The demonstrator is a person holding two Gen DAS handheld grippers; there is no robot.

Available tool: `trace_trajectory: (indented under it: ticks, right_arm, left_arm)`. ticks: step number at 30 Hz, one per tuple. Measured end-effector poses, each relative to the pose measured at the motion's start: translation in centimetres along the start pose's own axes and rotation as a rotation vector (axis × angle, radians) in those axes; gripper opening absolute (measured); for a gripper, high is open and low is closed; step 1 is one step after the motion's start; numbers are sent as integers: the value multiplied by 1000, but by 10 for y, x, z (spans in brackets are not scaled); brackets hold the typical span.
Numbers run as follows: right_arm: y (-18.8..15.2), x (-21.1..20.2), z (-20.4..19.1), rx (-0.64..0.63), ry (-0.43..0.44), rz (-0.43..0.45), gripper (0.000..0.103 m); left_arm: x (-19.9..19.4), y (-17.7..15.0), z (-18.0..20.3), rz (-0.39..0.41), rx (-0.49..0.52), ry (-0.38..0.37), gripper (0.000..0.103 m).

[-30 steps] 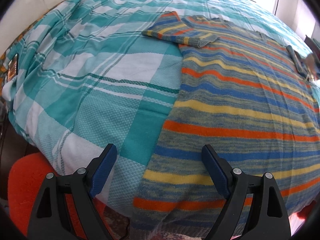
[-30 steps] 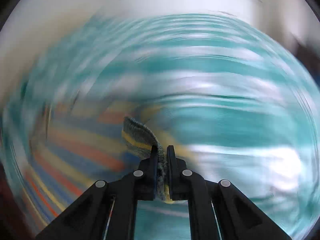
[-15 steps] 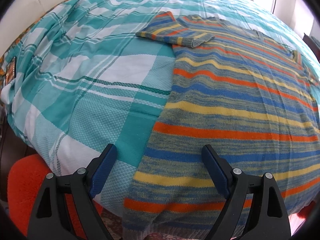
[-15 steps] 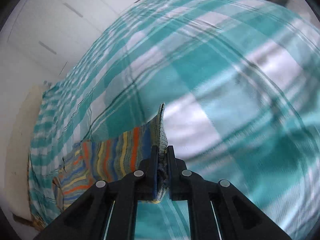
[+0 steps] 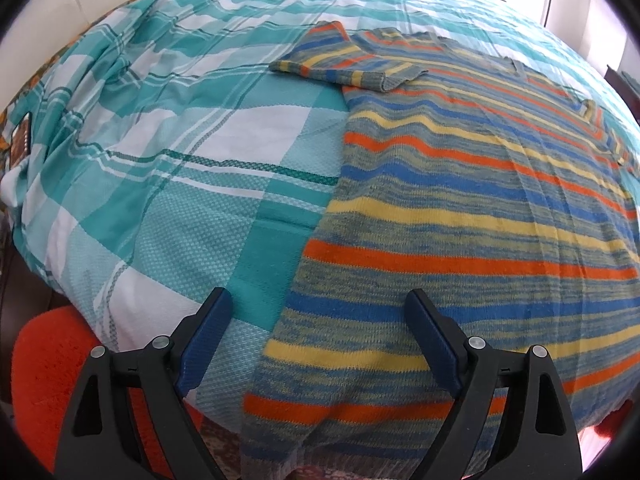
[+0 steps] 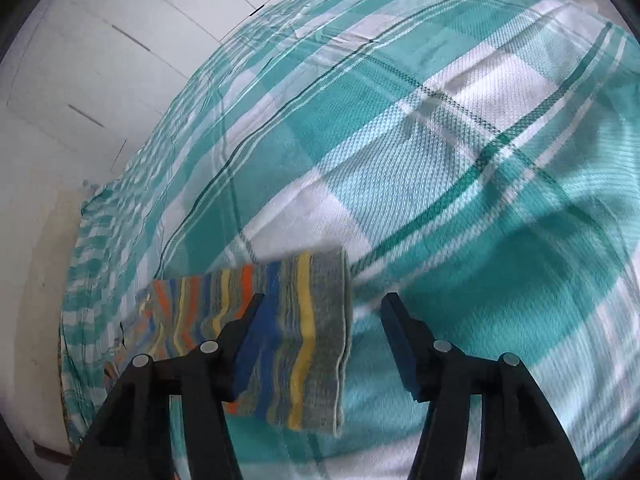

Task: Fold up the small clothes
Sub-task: 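Fold the held sleeve across the sweater body and open the right gripper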

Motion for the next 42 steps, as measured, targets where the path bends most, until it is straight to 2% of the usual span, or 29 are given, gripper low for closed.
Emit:
trace_trajectory:
  ticks: [1,2,3,4,7,10,12,14,15,16,18,20,23,26,27,28,33,37,40,41,42]
  right_arm:
    - [3,8,1,14,19,-25,49]
    - [4,16,1,12,21,-51,11]
    - [5,22,0,0,-13,-67,4]
    - [4,18,0,-4,-31,-48,2]
    - [-9,-17,6,9,-148,84,2]
    - [-29,-26,16,25,-204,100,1]
    - [-31,-20,14,0,-230,104,1]
    - [-28,-18,7,-17,-224,110,3]
    - [-26,-17,4,-22,-195,97,7]
    - [-25,-18,1,-24,-179,89,12]
    - [-24,-31,-2,-10,-144,101,30]
    - [-32,-53,3,15,-96,108,34]
    - [-48,-61,6,53,-21,44,34]
    - [-64,-36,4,14,-5,-65,35]
    - [-71,-28,3,-6,16,-105,22]
    - [-74,-26,1,-35,-10,-101,7]
    - [-80,-44,7,-45,-79,-50,6]
    - [-72,-23,7,-57,-124,-49,8]
    - [-73,-26,-5,-95,-129,-43,33]
    - [-76,-34,-9,-115,-150,-29,49]
    - [-80,-46,-13,-142,-194,13,61]
  left_arm:
    - [1,0,0,0,3,2,90]
    - [1,0,0,-1,5,3,90]
    - [1,0,0,-2,6,2,90]
    - [1,0,0,-1,5,2,90]
    - [-1,-1,-1,9,14,3,90]
    - [2,-1,0,8,20,1,90]
    - [2,0,0,8,23,2,90]
    - [0,0,-1,9,22,-1,90]
    - [-1,0,-2,9,20,-3,90]
    - [-1,-1,-3,10,17,-5,90]
    - [-2,-1,-5,11,7,-6,90]
    - [-2,-2,-7,11,-2,-9,90]
    - [-1,-2,-5,12,3,-9,91]
    - [-1,-2,-1,11,11,-11,91]
    - [-2,-2,-1,10,14,-10,90]
    - [-2,-2,-1,10,18,-9,90]
    - [-4,-7,-8,8,10,-7,91]
    - [-2,-5,-6,2,32,3,91]
    - [-11,2,-8,-4,53,-5,90]
    - [-16,6,-11,1,48,-21,90]
    - [-23,13,-13,21,46,-47,90]
Point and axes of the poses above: each gripper's, at about its wrist camera, not at the fingertips, and x roughly the way its jaws point, z to its right, y to its top, the point moved 2 cm from there along x, roughly the way its jaws point, and after that the axes turned 4 degrees about x, right-handed, at the moved point
